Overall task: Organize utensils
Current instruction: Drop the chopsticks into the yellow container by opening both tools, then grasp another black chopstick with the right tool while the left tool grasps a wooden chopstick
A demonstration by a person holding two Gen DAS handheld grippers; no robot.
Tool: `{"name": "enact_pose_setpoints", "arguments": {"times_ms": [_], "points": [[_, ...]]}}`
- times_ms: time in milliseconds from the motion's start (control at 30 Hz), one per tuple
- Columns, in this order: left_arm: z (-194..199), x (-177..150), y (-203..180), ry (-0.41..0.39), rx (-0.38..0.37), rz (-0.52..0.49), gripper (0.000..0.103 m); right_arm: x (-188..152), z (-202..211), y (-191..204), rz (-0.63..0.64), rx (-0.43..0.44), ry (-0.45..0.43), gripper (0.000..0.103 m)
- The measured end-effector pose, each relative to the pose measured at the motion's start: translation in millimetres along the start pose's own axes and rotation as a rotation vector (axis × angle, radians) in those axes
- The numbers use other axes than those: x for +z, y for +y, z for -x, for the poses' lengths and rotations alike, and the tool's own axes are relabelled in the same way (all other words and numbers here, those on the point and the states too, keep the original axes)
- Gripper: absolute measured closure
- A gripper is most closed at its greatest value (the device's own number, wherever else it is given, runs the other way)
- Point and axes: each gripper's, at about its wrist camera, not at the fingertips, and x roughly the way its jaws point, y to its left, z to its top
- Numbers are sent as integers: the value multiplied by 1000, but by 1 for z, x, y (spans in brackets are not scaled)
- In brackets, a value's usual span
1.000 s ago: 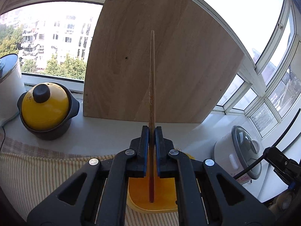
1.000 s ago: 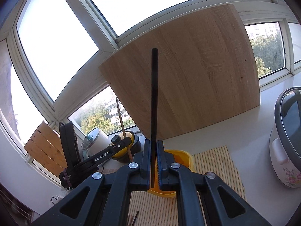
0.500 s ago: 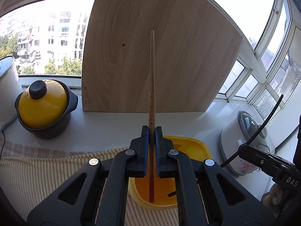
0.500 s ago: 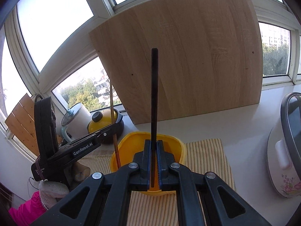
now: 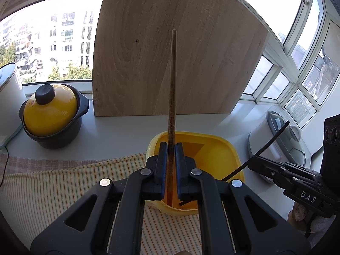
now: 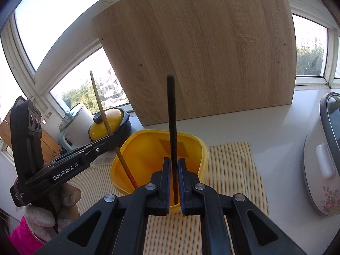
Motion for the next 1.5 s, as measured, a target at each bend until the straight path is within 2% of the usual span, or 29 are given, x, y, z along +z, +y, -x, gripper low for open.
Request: {"name": "enact_pose_setpoints", "arguments": {"times_ms": [33, 67, 133, 233, 300, 400, 467, 600, 667, 700, 767, 800, 867, 900, 1067, 1200, 1500], "points": [[2, 0, -1, 3, -1, -3, 97, 0, 0, 0, -4, 7, 3, 81], [5, -2, -1, 5, 1, -6, 91, -1, 2, 1, -8, 13, 2, 70], [13, -5, 0, 1, 1, -10, 85, -3, 5, 3, -6, 6, -1, 69], [28, -10, 3, -10, 4, -9, 85, -8, 12, 6, -3, -5, -9, 69], [41, -15, 7, -21, 12, -10, 85, -12, 19, 8, -3, -9, -18, 64], [61, -23, 14, -33, 34, -14, 85, -19, 31, 12, -2, -9, -35, 56], [78, -28, 21, -44, 51, -14, 85, -25, 38, 16, 6, -7, -46, 45], [113, -43, 35, -67, 113, -33, 85, -39, 50, 26, 33, 9, -51, 36], [129, -53, 44, -71, 144, -35, 85, -47, 56, 33, 53, 22, -54, 29], [137, -59, 49, -71, 158, -29, 84, -51, 57, 37, 65, 27, -54, 27], [150, -72, 62, -70, 188, -15, 72, -60, 59, 47, 99, 32, -50, 18], [156, -78, 68, -69, 205, -6, 70, -65, 59, 53, 115, 30, -48, 15], [168, -93, 82, -62, 242, 12, 68, -75, 58, 64, 144, 29, -45, 4], [172, -99, 88, -55, 261, 21, 68, -80, 57, 69, 156, 28, -38, 2], [190, -136, 123, -3, 331, 94, 68, -105, 43, 92, 180, 39, 22, 1], [197, -165, 148, 53, 348, 147, 68, -123, 30, 102, 138, 88, 89, 2], [187, -212, 183, 192, 251, 229, 68, -159, -9, 127, 66, 123, 235, 24]]}}
